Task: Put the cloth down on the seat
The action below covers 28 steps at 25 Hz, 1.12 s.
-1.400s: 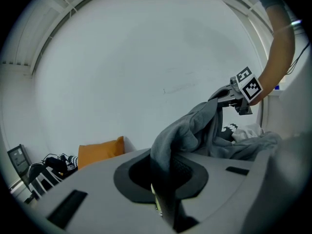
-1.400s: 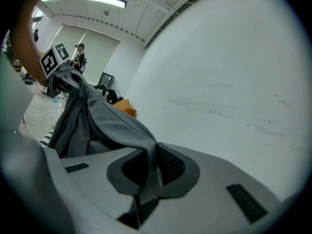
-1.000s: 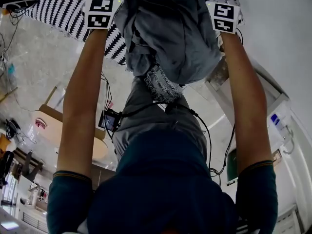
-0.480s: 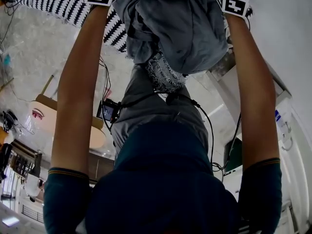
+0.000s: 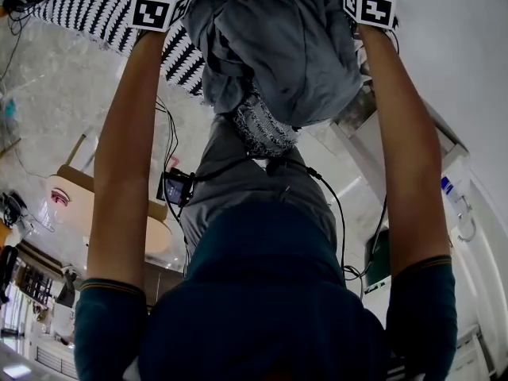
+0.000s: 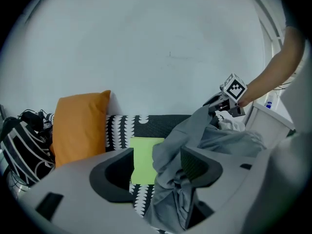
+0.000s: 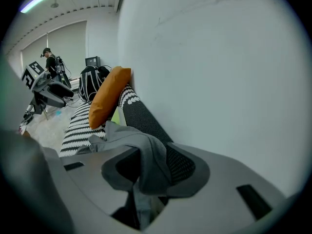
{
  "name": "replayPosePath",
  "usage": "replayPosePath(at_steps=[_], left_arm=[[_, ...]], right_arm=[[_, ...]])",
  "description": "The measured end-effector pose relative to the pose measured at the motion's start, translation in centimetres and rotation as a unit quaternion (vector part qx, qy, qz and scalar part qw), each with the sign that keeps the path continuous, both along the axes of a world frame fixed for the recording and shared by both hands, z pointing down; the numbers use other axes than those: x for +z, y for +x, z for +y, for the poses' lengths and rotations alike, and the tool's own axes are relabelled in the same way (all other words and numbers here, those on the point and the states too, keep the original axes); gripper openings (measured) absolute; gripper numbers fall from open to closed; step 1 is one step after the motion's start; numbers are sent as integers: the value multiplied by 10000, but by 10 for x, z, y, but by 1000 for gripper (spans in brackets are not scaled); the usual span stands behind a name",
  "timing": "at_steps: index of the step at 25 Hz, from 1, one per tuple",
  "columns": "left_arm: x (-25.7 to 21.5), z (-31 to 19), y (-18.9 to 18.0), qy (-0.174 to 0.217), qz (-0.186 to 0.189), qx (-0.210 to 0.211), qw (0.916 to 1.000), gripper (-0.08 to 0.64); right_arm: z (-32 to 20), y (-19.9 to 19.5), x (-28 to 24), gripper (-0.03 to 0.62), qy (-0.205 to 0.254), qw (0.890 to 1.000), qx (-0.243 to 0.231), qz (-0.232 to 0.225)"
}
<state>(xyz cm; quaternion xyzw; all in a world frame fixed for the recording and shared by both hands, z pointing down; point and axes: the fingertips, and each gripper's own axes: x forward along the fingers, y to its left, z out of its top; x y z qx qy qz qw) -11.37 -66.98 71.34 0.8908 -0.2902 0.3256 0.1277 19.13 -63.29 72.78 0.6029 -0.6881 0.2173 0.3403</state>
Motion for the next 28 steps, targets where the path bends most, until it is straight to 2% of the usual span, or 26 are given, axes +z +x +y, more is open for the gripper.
replayPosePath(at_steps=[11, 16, 20, 22, 24, 28], left_arm=[[-64, 13, -24, 544, 288, -400, 9973, 284], [-106, 29, -26, 874, 525, -530, 9934, 281], [-146, 37, -33, 1277, 814, -680, 9861, 236], [-173, 48, -32, 1527, 992, -767, 9803, 197], [-202, 61, -32, 1780, 1157, -856, 9734, 156], [-261, 88, -35, 2261, 1520, -987, 9571, 39]], right_arm=[[32, 0, -29, 137, -68, 10000, 4, 15], [52, 8, -55, 137, 193, 9997, 134, 12], [51, 2, -87, 133, 748, 9969, 218, -99], [56, 0, -117, 87, 1193, 9923, 243, -222], [65, -4, -153, 36, 1704, 9845, 200, -358], [91, -20, -233, 15, 2709, 9606, -72, -626]])
